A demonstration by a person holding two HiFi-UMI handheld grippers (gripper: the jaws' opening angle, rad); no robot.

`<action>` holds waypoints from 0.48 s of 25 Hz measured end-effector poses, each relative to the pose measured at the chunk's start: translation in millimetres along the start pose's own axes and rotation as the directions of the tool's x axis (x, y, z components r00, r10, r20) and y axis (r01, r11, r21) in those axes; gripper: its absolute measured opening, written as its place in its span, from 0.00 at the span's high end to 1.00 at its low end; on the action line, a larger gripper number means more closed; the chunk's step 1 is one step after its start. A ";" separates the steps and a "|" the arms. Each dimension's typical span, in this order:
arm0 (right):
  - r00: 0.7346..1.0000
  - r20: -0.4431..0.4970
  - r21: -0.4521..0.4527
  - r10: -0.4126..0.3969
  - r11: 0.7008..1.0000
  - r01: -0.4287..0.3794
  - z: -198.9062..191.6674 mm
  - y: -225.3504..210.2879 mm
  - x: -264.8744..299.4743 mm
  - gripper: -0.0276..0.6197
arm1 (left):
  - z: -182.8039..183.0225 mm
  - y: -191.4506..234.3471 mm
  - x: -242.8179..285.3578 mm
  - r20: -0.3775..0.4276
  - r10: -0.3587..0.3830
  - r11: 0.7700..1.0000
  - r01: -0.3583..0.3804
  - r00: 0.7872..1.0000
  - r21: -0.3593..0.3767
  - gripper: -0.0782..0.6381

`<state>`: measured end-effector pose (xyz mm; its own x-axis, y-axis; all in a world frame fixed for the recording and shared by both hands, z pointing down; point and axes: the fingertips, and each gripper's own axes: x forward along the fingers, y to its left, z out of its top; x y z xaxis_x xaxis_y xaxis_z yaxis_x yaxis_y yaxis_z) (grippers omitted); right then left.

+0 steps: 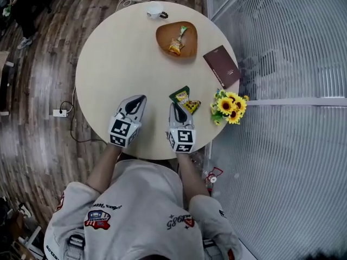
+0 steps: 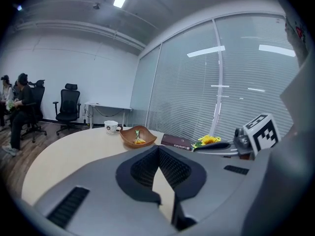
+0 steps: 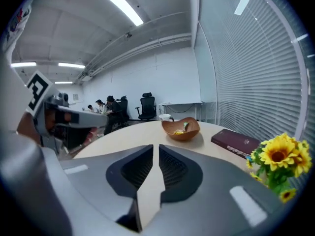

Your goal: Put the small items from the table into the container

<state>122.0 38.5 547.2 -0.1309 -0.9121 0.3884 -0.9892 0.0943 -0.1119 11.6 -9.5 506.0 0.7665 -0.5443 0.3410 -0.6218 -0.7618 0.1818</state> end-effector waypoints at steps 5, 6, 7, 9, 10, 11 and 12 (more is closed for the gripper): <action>0.969 -0.198 -0.082 -0.148 0.988 0.134 -72.3 -83.1 18.8 0.55 | -13.3 0.6 5.7 -0.033 -0.002 1.000 0.001 0.999 -0.026 0.88; 0.953 -0.248 -0.108 -0.175 0.982 0.153 -89.0 -96.8 23.3 0.46 | -17.3 2.1 5.2 -0.042 0.000 1.000 -0.001 0.999 -0.029 0.88; 0.935 -0.296 -0.126 -0.198 0.978 0.167 -105.3 -108.8 27.0 0.41 | -20.9 3.7 4.6 -0.050 0.003 0.999 -0.004 0.999 -0.032 0.88; 0.905 -0.369 -0.127 -0.214 0.976 0.179 -130.8 -125.3 33.3 0.32 | -24.4 7.5 4.4 -0.061 0.008 0.999 -0.010 0.998 -0.035 0.88; 0.895 -0.392 -0.120 -0.212 0.977 0.178 -138.7 -129.7 36.4 0.31 | -25.1 10.0 4.6 -0.065 0.011 0.999 -0.013 0.998 -0.036 0.88; 0.889 -0.408 -0.115 -0.209 0.977 0.177 -143.7 -132.0 39.7 0.30 | -26.1 13.1 4.8 -0.069 0.013 0.999 -0.016 0.998 -0.037 0.88; 0.884 -0.419 -0.112 -0.209 0.978 0.178 -146.8 -133.1 43.1 0.30 | -27.3 16.5 4.8 -0.075 0.015 0.999 -0.018 0.997 -0.038 0.88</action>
<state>238.4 45.3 713.1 0.0635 -0.6588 0.7496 -0.9977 -0.0254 0.0621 0.6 -15.2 535.8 0.7430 -0.5276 0.4117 -0.6409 -0.7382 0.2105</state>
